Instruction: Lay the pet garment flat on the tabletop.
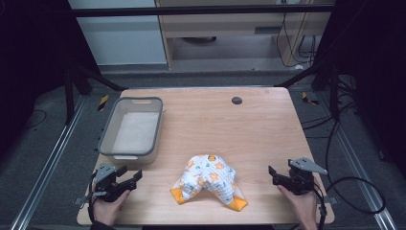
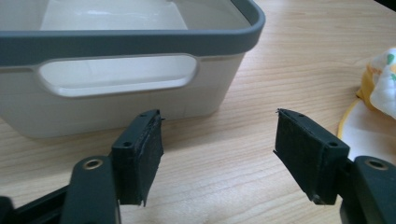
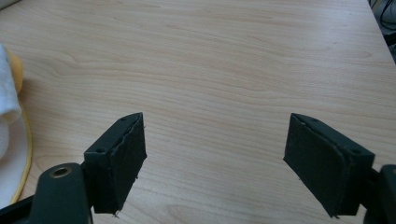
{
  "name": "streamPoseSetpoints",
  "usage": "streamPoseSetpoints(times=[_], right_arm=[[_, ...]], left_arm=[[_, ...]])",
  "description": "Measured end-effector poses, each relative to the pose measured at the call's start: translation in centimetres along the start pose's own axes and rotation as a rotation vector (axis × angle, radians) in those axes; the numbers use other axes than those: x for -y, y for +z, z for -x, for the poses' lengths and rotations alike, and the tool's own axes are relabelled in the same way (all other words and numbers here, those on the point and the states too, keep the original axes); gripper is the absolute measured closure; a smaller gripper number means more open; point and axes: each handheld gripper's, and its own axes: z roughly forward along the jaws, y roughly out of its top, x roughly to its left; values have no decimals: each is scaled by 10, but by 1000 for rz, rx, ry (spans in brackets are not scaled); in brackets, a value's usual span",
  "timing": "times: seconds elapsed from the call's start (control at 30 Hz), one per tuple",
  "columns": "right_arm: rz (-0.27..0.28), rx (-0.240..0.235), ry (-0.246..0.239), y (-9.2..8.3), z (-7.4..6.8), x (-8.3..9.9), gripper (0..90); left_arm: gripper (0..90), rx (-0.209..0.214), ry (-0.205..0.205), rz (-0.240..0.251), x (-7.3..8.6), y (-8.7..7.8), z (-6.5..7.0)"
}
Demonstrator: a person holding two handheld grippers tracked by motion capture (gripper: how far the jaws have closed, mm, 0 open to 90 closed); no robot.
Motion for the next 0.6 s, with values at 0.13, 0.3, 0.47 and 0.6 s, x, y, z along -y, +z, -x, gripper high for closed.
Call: streamPoseSetpoints(times=[0.13, 0.3, 0.47, 0.6], right_arm=[[14, -8, 16, -3, 3, 0, 209], [12, -26, 23, -5, 2, -1, 216], [6, -60, 22, -3, -2, -2, 217], [3, -83, -3, -2, -8, -3, 214]], left_arm=[[294, 16, -3, 12, 0, -3, 6], [266, 51, 53, 12, 0, -6, 17], [250, 51, 79, 21, -1, -6, 22], [242, 51, 87, 19, -1, -5, 23]])
